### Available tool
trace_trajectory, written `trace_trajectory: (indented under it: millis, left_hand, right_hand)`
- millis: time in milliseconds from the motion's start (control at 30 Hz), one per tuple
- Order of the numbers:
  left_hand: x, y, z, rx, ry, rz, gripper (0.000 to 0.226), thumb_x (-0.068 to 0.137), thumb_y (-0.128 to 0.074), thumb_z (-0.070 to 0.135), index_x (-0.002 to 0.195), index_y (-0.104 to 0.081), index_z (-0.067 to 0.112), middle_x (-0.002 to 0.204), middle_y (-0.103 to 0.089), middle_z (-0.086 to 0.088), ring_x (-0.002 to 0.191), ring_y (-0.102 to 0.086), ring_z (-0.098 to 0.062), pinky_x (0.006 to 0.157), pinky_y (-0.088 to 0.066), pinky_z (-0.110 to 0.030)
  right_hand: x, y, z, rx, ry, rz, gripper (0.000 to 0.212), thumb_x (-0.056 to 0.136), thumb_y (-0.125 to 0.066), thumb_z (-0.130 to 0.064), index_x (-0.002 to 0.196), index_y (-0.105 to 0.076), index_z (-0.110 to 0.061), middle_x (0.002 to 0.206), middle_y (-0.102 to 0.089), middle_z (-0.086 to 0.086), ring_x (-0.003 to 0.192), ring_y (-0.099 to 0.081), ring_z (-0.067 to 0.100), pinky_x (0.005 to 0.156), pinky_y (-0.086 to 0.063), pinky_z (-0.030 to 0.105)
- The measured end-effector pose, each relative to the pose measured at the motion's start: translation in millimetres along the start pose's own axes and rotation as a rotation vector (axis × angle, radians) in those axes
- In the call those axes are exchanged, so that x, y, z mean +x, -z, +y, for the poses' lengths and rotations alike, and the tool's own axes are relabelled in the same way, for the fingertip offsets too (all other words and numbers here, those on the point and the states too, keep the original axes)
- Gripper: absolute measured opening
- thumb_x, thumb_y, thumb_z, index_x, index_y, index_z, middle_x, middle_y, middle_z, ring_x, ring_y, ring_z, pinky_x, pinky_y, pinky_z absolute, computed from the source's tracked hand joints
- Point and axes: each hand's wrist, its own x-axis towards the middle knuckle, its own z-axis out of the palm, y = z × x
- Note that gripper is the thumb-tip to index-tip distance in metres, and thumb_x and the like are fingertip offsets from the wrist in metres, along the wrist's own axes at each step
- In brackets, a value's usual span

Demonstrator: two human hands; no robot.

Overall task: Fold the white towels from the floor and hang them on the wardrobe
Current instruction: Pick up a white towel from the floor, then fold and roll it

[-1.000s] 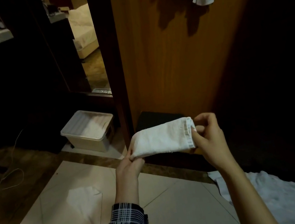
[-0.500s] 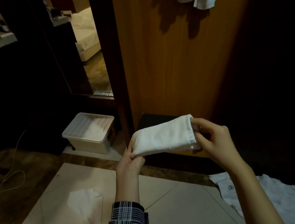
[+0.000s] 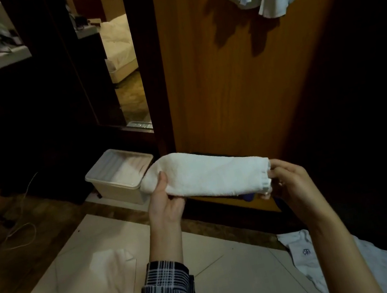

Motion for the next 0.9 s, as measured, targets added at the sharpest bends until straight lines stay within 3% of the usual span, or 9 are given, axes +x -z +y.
trace_trajectory:
  millis: [133, 233, 333, 467, 567, 667, 767, 833, 900]
  left_hand:
    - [0.2, -1.5, 1.4, -0.008, 0.02, -0.096, 0.026, 0.1, -0.044, 0.021, 0.122, -0.05, 0.009, 0.115, -0.063, -0.017, 0.103, -0.062, -0.028, 0.08, -0.052, -0.05]
    - [-0.8, -3.3, 2.5, -0.02, 0.034, -0.12, 0.028, 0.098, -0.046, 0.024, 0.123, -0.051, 0.01, 0.121, -0.062, -0.017, 0.108, -0.061, -0.029, 0.072, -0.058, -0.047]
    - [0.0, -5.3, 2.0, 0.031, -0.021, -0.115, 0.038, 0.097, -0.048, 0.026, 0.133, -0.047, 0.012, 0.127, -0.06, -0.015, 0.116, -0.058, -0.03, 0.077, -0.058, -0.045]
    - [-0.4, -8.6, 1.5, 0.122, -0.106, -0.042, 0.039, 0.096, -0.053, 0.028, 0.132, -0.048, 0.015, 0.12, -0.064, -0.01, 0.106, -0.064, -0.027, 0.085, -0.055, -0.048]
    - [-1.0, -10.4, 2.4, 0.173, -0.192, -0.02, 0.042, 0.095, -0.054, 0.028, 0.134, -0.047, 0.015, 0.122, -0.063, -0.009, 0.11, -0.062, -0.026, 0.092, -0.051, -0.049]
    - [-2.2, -12.0, 2.4, 0.221, -0.268, -0.005, 0.042, 0.095, -0.055, 0.024, 0.135, -0.045, 0.018, 0.125, -0.061, -0.007, 0.113, -0.06, -0.024, 0.095, -0.05, -0.048]
    - [-3.1, -13.5, 2.1, 0.245, -0.297, 0.011, 0.043, 0.094, -0.056, 0.025, 0.136, -0.045, 0.02, 0.124, -0.062, -0.005, 0.109, -0.062, -0.021, 0.086, -0.055, -0.042]
    - [-3.8, -14.4, 0.8, 0.249, -0.306, 0.041, 0.038, 0.095, -0.055, 0.024, 0.132, -0.048, 0.02, 0.118, -0.063, -0.003, 0.103, -0.064, -0.018, 0.075, -0.059, -0.033]
    - [-4.4, -14.7, -1.2, 0.26, -0.311, 0.074, 0.035, 0.095, -0.056, 0.023, 0.129, -0.047, 0.023, 0.117, -0.063, -0.002, 0.102, -0.063, -0.017, 0.076, -0.058, -0.035]
  right_hand:
    - [0.4, -1.4, 2.4, -0.068, 0.005, 0.064, 0.028, 0.094, -0.043, -0.002, 0.096, -0.07, -0.004, 0.08, -0.068, 0.017, 0.066, -0.06, 0.023, 0.055, -0.049, 0.026]
    - [0.0, -2.6, 6.3, -0.108, 0.01, 0.098, 0.024, 0.098, -0.049, -0.016, 0.092, -0.072, -0.018, 0.088, -0.074, 0.008, 0.082, -0.067, 0.022, 0.065, -0.051, 0.025]
    - [0.6, -7.4, 7.5, -0.058, -0.031, 0.085, 0.021, 0.099, -0.046, -0.021, 0.097, -0.067, -0.022, 0.094, -0.073, 0.003, 0.082, -0.069, 0.016, 0.062, -0.053, 0.02]
    - [2.8, -20.6, 9.8, 0.077, -0.107, 0.125, 0.024, 0.102, -0.04, -0.016, 0.114, -0.061, -0.01, 0.083, -0.07, 0.007, 0.053, -0.063, 0.011, 0.043, -0.046, 0.021]
    - [2.4, -27.3, 9.3, 0.227, -0.256, 0.18, 0.034, 0.103, -0.033, -0.027, 0.115, -0.059, -0.009, 0.085, -0.067, 0.008, 0.066, -0.061, 0.019, 0.05, -0.045, 0.028]
    - [1.0, -25.4, 9.1, 0.258, -0.309, 0.089, 0.043, 0.097, -0.037, -0.048, 0.111, -0.059, -0.014, 0.095, -0.066, 0.008, 0.078, -0.061, 0.02, 0.055, -0.045, 0.03]
    - [-0.8, -18.1, 15.6, 0.116, -0.228, 0.019, 0.036, 0.088, -0.063, -0.021, 0.119, -0.059, -0.004, 0.098, -0.069, 0.006, 0.077, -0.066, 0.015, 0.051, -0.049, 0.021]
    - [-0.4, -12.0, 17.3, 0.085, -0.207, 0.012, 0.031, 0.088, -0.062, -0.007, 0.118, -0.06, -0.003, 0.099, -0.071, 0.004, 0.08, -0.068, 0.016, 0.052, -0.05, 0.019]
    - [0.7, -5.3, 17.0, 0.088, -0.194, 0.008, 0.027, 0.088, -0.061, -0.006, 0.115, -0.062, -0.004, 0.1, -0.072, 0.005, 0.083, -0.069, 0.017, 0.054, -0.051, 0.02]
